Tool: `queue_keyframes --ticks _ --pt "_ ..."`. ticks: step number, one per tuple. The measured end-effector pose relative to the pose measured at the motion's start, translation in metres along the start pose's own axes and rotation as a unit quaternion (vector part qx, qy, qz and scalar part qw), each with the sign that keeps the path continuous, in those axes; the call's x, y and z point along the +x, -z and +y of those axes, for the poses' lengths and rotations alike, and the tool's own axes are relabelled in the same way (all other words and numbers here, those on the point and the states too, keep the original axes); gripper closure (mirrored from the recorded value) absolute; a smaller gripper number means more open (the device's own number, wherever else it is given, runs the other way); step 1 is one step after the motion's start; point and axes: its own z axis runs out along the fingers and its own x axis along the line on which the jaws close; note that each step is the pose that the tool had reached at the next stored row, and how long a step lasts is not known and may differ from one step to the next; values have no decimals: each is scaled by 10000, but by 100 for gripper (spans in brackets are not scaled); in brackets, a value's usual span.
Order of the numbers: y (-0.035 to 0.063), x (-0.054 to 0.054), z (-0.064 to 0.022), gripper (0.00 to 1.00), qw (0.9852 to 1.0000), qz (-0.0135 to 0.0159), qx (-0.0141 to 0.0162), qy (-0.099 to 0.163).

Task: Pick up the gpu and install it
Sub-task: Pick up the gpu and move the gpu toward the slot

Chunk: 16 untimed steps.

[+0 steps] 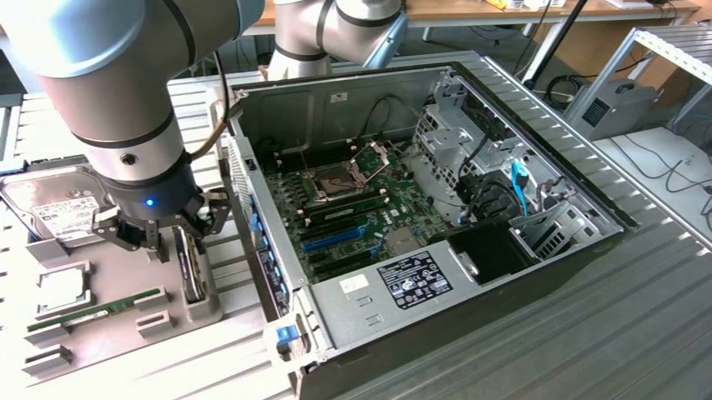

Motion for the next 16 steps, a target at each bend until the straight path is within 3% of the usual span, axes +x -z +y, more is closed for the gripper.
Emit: queue_keyframes --ticks 7,8,16 --pt "0 0 0 53 10000 0 0 0" --pt "0 0 0 60 10000 0 0 0" --pt "-2 -8 1 60 10000 -1 -1 0"
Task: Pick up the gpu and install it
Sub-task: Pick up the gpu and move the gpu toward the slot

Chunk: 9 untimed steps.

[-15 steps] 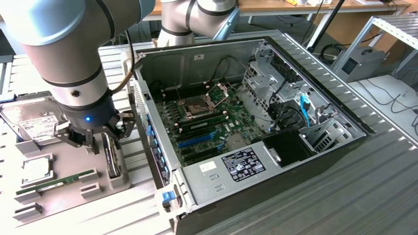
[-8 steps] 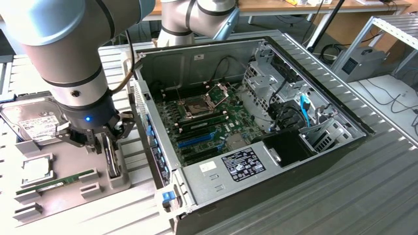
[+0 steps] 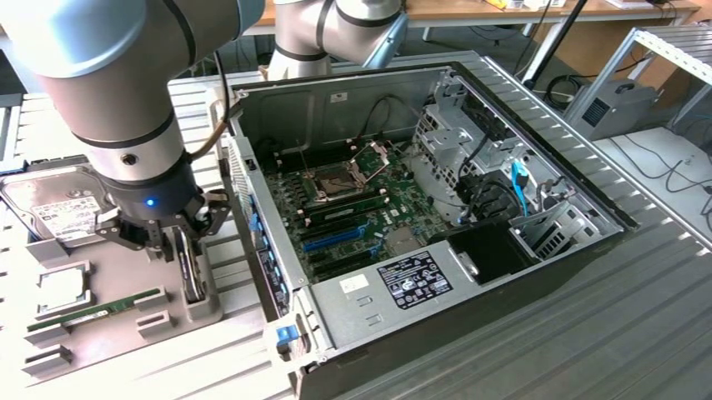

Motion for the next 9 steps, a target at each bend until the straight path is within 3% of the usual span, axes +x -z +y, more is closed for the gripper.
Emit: queue_keyframes --ticks 9 --pt "1 3 -1 60 10000 1 1 1"
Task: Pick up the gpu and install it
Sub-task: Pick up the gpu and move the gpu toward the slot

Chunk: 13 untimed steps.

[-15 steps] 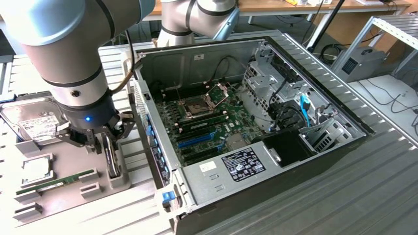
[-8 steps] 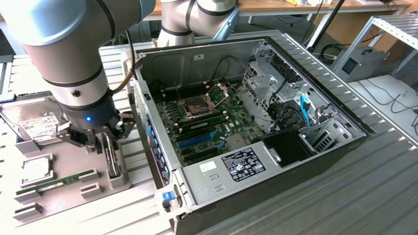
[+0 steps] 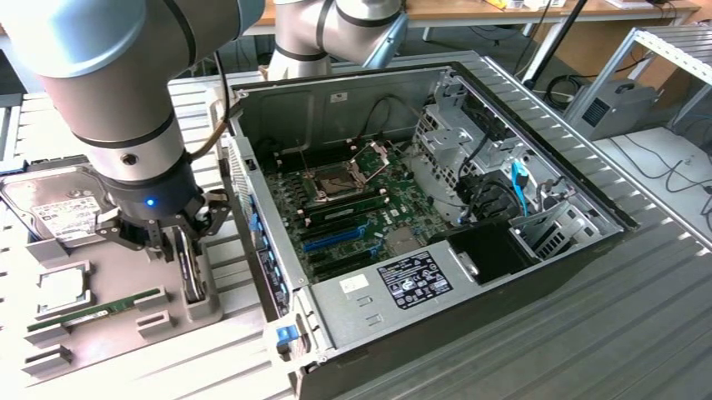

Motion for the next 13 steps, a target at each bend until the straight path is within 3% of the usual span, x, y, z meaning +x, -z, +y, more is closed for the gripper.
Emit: queue_keyframes --ticks 7,10,13 --pt "0 1 0 60 10000 0 0 -1" --pt "0 1 0 73 10000 1 0 0" --pt "0 1 0 73 10000 0 0 -1"
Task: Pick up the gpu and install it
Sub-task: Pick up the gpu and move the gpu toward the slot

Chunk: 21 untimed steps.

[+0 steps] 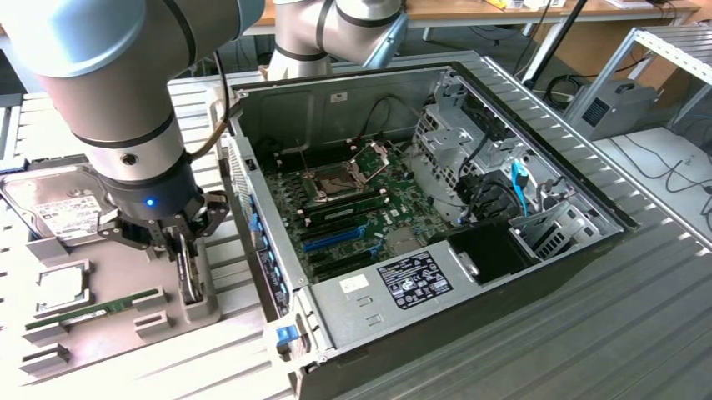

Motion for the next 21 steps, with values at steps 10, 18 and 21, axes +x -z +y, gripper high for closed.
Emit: queue_keyframes --ticks 10,18,21 --pt "-1 -10 1 73 9999 7 -4 172" --pt "-1 -20 1 73 9997 10 -6 223" --pt "15 -21 3 73 9998 10 -5 223"
